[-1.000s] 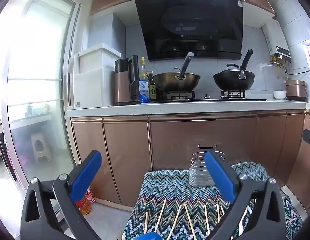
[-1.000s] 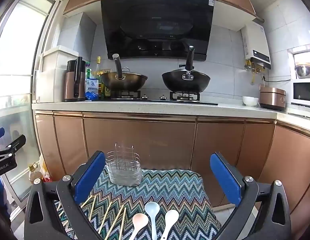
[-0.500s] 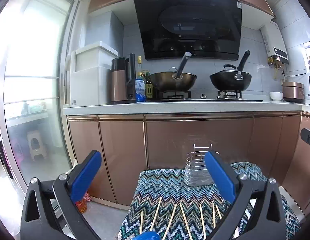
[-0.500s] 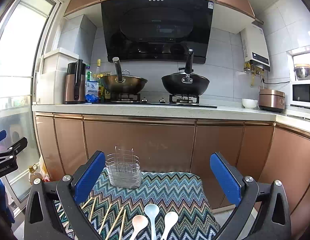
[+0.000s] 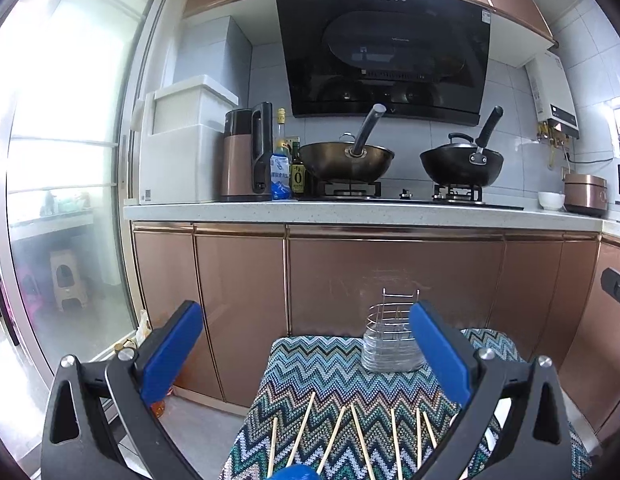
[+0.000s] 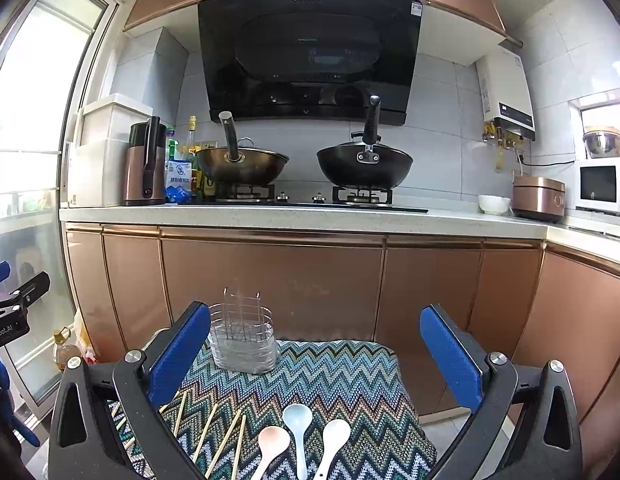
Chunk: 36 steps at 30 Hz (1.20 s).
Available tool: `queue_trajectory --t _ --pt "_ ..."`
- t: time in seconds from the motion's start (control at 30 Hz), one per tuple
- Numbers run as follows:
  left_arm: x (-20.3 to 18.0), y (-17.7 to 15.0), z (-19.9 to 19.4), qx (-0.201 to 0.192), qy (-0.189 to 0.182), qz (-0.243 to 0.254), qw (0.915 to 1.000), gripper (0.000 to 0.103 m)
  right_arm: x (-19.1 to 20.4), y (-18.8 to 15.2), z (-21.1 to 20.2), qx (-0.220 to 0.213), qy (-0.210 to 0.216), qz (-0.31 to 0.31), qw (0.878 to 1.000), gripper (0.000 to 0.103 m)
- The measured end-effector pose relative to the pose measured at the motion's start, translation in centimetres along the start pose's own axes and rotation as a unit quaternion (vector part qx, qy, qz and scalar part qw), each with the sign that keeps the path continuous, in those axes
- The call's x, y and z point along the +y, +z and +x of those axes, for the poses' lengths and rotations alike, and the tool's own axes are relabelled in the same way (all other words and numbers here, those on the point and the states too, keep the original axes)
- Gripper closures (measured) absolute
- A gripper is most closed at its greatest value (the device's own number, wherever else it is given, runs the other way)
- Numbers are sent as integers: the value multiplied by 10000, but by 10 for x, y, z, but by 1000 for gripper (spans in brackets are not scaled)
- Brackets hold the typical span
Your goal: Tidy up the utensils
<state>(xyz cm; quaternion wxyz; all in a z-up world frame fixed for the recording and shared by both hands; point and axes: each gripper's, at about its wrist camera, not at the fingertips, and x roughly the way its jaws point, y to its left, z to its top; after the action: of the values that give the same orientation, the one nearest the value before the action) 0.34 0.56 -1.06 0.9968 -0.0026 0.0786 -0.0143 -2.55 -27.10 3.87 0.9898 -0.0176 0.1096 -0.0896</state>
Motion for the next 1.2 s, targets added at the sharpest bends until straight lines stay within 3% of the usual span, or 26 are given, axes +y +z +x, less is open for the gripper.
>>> queue_trajectory --t 0.3,0.6,0.77,1.2 --pt "3 3 1 -6 50 -143 9999 0 -3 0 -4 -157 -41 3 9999 0" --pt "-6 5 3 -3 127 139 9998 0 -9 -3 -6 -304 -27 -10 9995 0" --pt "-8 6 3 7 118 179 9998 0 -13 -2 -9 -467 186 141 9986 0" --pt "-12 11 1 -110 105 282 9995 0 -17 -2 -4 -383 323 192 9986 0"
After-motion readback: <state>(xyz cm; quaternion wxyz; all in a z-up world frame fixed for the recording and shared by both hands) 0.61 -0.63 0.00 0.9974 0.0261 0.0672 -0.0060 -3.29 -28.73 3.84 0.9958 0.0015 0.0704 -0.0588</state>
